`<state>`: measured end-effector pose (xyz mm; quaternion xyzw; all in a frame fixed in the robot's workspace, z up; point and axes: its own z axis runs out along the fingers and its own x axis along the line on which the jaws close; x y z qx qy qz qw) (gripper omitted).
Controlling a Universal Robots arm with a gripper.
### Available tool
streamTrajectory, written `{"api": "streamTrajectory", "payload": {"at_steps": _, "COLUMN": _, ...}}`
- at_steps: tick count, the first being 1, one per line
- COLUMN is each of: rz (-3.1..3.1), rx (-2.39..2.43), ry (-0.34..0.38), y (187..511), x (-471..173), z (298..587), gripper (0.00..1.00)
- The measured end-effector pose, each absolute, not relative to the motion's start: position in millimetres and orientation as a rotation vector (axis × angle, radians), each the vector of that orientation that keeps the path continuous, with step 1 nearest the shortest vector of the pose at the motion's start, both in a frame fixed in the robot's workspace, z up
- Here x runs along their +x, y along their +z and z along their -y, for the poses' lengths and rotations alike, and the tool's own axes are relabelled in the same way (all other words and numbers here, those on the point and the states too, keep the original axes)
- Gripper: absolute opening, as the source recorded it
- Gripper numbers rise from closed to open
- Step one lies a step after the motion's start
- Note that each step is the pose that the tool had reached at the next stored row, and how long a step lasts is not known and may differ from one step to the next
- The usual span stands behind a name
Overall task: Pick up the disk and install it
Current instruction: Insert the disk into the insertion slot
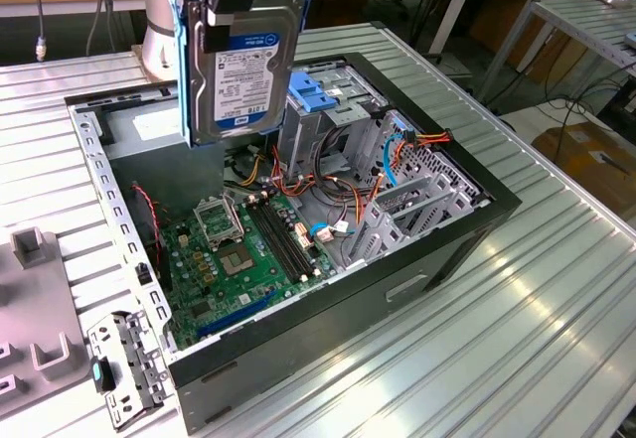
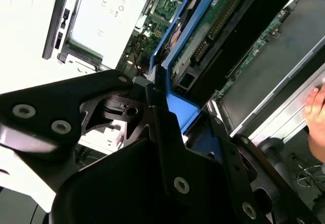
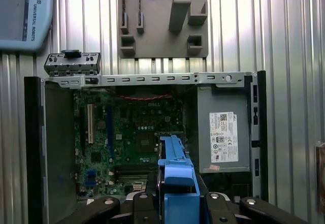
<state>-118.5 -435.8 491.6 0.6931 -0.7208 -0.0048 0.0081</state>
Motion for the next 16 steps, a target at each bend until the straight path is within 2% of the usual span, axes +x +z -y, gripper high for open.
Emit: {"api": "streamTrajectory", "payload": {"at_steps": 16, "rz": 2.253, "rx": 2.166, "ry": -0.015, "y": 491.7, "x": -109.8, "z": 436.0, "gripper": 0.37}}
